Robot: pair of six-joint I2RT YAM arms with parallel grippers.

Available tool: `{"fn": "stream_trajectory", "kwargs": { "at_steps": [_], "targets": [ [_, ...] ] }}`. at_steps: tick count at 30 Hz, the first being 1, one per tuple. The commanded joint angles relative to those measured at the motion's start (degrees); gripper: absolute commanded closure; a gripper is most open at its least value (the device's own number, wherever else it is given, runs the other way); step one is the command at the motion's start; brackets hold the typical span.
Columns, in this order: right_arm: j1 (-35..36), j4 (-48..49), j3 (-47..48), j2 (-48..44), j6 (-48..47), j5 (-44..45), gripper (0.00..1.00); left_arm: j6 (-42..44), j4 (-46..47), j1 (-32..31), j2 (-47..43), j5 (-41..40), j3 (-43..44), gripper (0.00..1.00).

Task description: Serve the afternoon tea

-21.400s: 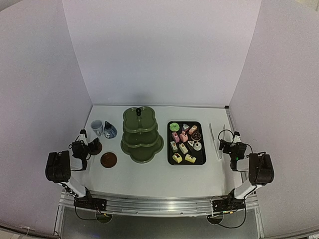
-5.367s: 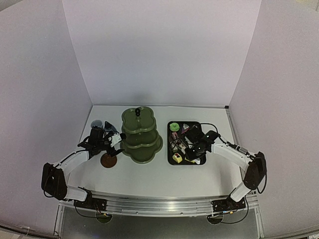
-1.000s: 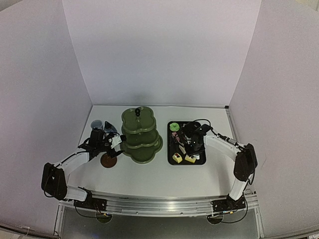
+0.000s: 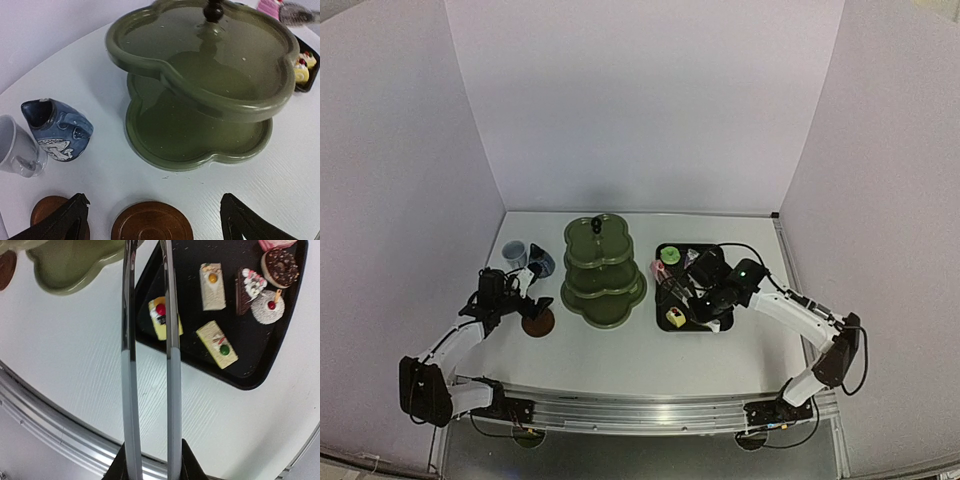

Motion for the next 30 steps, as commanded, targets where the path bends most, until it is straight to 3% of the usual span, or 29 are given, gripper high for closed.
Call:
{"fn": "stream_trajectory", "kwargs": {
  "at_steps": [1, 4, 12, 30],
  "targets": [
    [2.28, -2.10, -2.02, -4.55, 4.22, -5.12, 1.00, -14.45, 9.07, 2.02, -1.34, 2.68, -2.58, 0.08],
    [3.77, -2.19, -4.04, -5.99, 6.10, -7.29, 1.00, -19.38, 12.35, 2.17, -1.12, 3.67, -5.35, 0.07],
    [7.84, 2.40, -4.35, -1.81, 4.16, -13.13, 1.00, -21.32, 15.08, 2.22, -2.96, 4.07, -7.29, 0.06],
    [8.77, 8.05, 7.68, 14.66, -1.55, -5.99, 1.00, -21.51, 15.21, 2.39, -2.93, 4.02, -7.35, 0.04]
  ]
}}
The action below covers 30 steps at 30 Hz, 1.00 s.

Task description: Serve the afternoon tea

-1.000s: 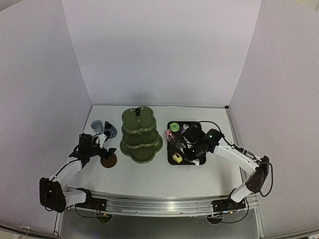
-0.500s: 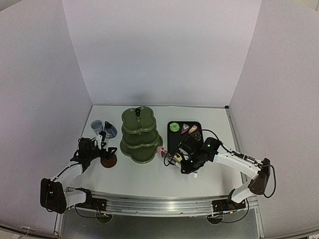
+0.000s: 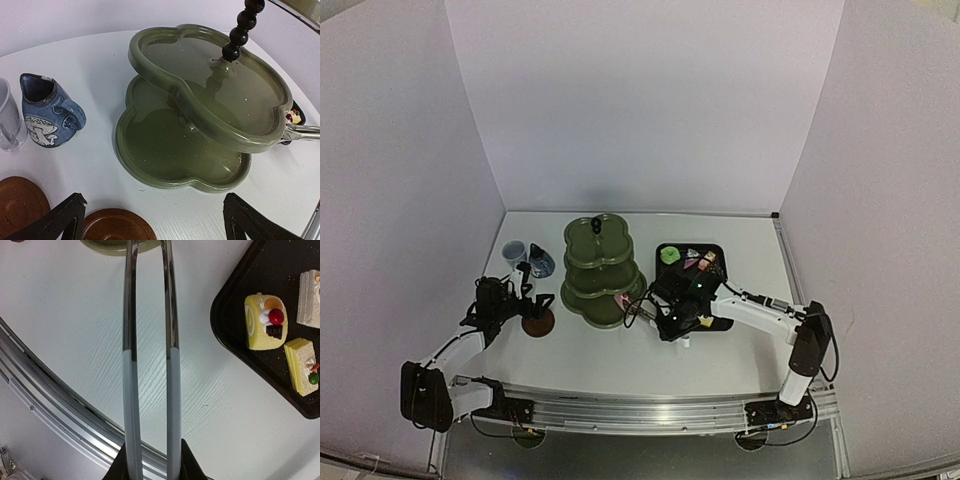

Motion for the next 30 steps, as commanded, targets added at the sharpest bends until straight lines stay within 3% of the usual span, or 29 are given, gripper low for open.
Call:
{"fn": "stream_trajectory", "kwargs": {
  "at_steps": [1, 11, 17, 23, 30],
  "targets": [
    [0.48, 3.09, 4.79, 2.64, -1.69, 2.28, 1.00, -0.31, 2.26, 0.28, -0.54, 0.73, 0.28, 0.04],
    [0.49, 5.16, 8.63, 9.06, -2.88, 5.99, 0.99, -0.40, 2.40, 0.30, -0.71, 0.54, 0.17, 0.03],
    [0.48, 6.00, 9.75, 11.08, -2.69, 6.43, 0.88, -0.41, 2.49, 0.32, -0.87, 0.54, 0.10, 0.03],
    [0.49, 5.98, 9.55, 11.51, -2.50, 6.80, 0.71, -0.48, 2.50, 0.34, -1.11, 0.45, -0.07, 0.03],
    [0.48, 5.84, 9.19, 10.78, -2.51, 6.97, 0.65, -0.49, 2.49, 0.34, -1.02, 0.45, 0.03, 0.03]
  ]
}}
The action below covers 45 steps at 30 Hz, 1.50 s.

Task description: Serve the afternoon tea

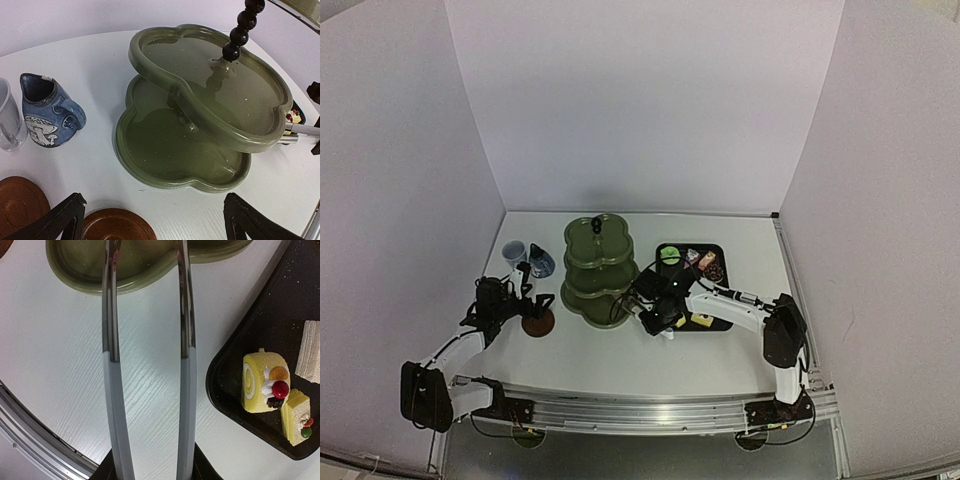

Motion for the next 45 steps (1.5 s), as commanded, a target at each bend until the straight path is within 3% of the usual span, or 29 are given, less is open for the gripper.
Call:
{"fn": "stream_trajectory", "kwargs": {
  "at_steps": [1, 23, 35, 45],
  "targets": [
    [0.37, 1.07, 1.90, -1.18, 0.05, 0.91, 0.65, -0.45, 2.49, 0.31, -0.97, 0.45, 0.03, 0.03],
    [0.17, -7.39, -4.78, -13.92, 2.70, 2.83, 0.67, -0.46, 2.39, 0.35, -0.43, 0.54, 0.30, 0.03],
    [-7.23, -9.99, -8.22, -21.75, 8.20, 6.49, 0.67, -0.41, 2.36, 0.36, -0.36, 0.53, 0.38, 0.03],
    [-16.25, -9.88, -2.86, -13.06, 9.83, 7.98, 0.66, -0.37, 2.48, 0.31, -0.82, 0.54, 0.11, 0.03]
  ]
}}
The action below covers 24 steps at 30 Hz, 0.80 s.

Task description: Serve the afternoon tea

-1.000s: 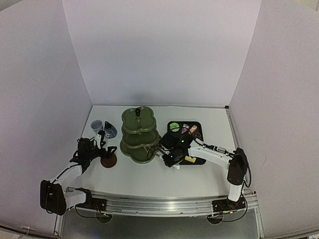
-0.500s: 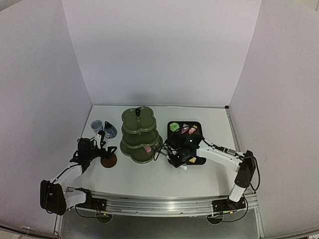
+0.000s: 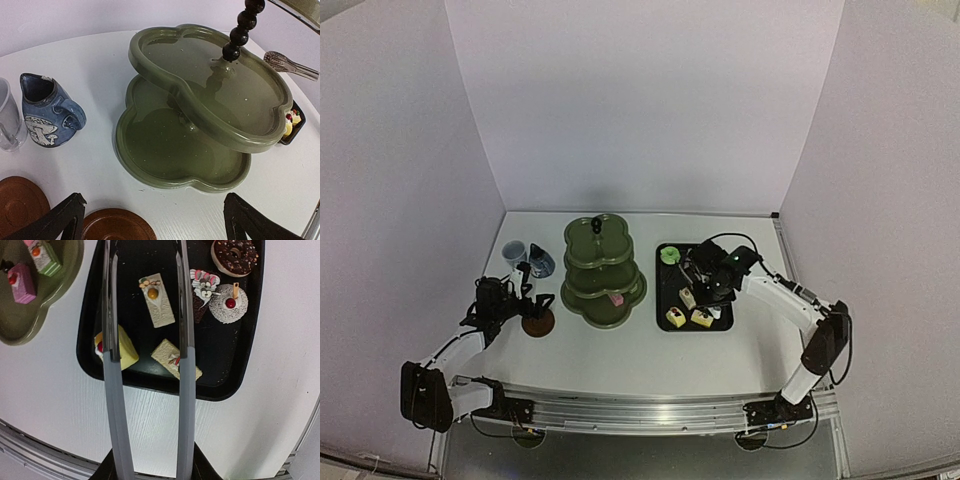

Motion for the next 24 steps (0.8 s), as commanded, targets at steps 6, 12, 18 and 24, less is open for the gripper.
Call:
{"fn": "stream_trajectory", "kwargs": {
  "at_steps": [6, 12, 18, 24],
  "targets": [
    [-3.88, 0.29, 10.00, 12.58, 3.10, 2.04, 0.66, -0.44, 2.63, 0.35, -1.44, 0.39, -0.30, 0.03],
    [-5.26, 0.35, 9.12, 13.93, 7.11, 2.46, 0.66, -0.51, 2.74, 0.35, -1.73, 0.24, -0.52, 0.03],
    [-5.28, 0.66, 9.92, 16.11, 7.67, 1.89, 0.65, -0.53, 2.65, 0.32, -1.32, 0.27, -0.26, 0.03],
    [-5.28, 1.17, 11.31, 18.26, 7.22, 1.12, 0.65, -0.53, 2.67, 0.29, -1.46, 0.26, -0.34, 0.03]
  ]
}}
